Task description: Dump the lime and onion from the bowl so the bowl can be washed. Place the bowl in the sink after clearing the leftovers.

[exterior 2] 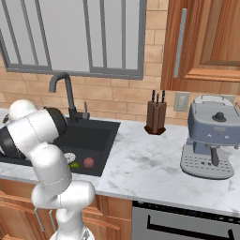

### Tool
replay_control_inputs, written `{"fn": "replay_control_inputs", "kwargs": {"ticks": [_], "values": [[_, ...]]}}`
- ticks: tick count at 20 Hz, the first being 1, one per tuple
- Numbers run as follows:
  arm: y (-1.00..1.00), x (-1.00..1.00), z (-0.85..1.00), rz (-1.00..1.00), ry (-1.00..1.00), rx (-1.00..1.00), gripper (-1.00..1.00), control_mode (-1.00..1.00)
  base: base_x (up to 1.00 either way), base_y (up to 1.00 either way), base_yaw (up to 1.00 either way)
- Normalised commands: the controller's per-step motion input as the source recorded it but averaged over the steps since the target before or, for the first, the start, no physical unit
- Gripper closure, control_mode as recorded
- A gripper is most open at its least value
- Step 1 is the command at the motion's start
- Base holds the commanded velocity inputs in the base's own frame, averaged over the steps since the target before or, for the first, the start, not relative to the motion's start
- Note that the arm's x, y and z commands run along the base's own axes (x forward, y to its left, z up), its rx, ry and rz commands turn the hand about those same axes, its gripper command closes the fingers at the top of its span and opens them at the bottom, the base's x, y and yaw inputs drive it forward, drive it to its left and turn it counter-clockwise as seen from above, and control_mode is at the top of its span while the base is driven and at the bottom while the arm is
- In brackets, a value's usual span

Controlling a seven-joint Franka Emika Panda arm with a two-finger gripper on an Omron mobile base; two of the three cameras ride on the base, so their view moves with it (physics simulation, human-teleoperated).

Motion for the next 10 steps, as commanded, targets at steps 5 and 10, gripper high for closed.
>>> {"fn": "replay_control_inputs", "kwargs": {"ticks": [5, 10], "values": [[0.0, -0.79, 1.0, 0.0, -0.34, -0.07, -1.0, -1.0, 0.0, 0.0, 0.0], [-0.01, -0.98, 1.0, 0.0, -0.39, -0.01, -1.0, -1.0, 0.0, 0.0, 0.0]]}}
